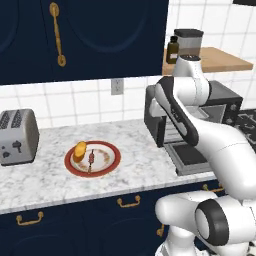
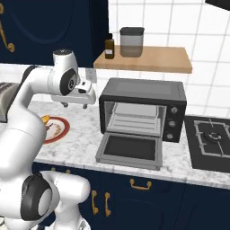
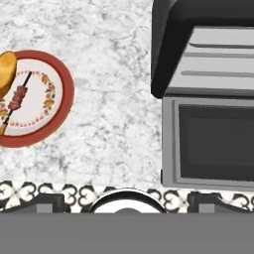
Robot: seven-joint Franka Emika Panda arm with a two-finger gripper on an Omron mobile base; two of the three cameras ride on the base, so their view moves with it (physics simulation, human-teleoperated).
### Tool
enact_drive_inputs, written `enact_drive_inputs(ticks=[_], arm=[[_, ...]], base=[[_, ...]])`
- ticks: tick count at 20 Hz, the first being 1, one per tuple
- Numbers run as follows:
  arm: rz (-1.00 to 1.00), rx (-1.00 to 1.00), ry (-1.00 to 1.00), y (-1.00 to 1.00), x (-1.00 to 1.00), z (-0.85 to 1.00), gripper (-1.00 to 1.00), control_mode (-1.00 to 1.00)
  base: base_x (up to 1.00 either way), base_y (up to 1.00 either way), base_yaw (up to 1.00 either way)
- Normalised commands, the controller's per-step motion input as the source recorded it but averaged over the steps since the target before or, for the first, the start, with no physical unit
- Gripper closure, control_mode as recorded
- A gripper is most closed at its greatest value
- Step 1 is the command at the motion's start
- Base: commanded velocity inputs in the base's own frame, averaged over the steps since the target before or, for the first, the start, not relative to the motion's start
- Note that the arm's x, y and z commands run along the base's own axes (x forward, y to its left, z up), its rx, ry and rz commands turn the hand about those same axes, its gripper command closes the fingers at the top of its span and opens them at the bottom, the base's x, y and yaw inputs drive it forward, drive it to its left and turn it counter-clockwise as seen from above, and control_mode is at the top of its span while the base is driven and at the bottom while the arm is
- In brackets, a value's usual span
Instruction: Pick up the kebab skewer and baguette bread, and place them inside the toaster oven. Close the toaster oven door and start by setting the timer.
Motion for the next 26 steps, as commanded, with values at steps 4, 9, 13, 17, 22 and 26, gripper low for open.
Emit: enact_drive_inputs(ticks=[4, 9, 13, 17, 22, 26], arm=[[0.0, 0.0, 0.0, 0.0, 0.0, 0.0, -1.0, 1.0], [0.0, 0.0, 0.0, 0.0, 0.0, 0.0, -1.0, 1.0], [0.0, 0.0, 0.0, 0.0, 0.0, 0.0, -1.0, 1.0], [0.0, 0.0, 0.0, 0.0, 0.0, 0.0, -1.0, 1.0], [0.0, 0.0, 0.0, 0.0, 0.0, 0.0, -1.0, 1.0], [0.0, 0.0, 0.0, 0.0, 0.0, 0.0, -1.0, 1.0]], base=[[0.3, -0.09, -0.06], [0.21, 0.42, -0.03], [0.13, 0.56, 0.0], [0.35, 0.2, 0.02], [0.28, -0.51, -0.03], [0.43, -0.29, -0.08]])
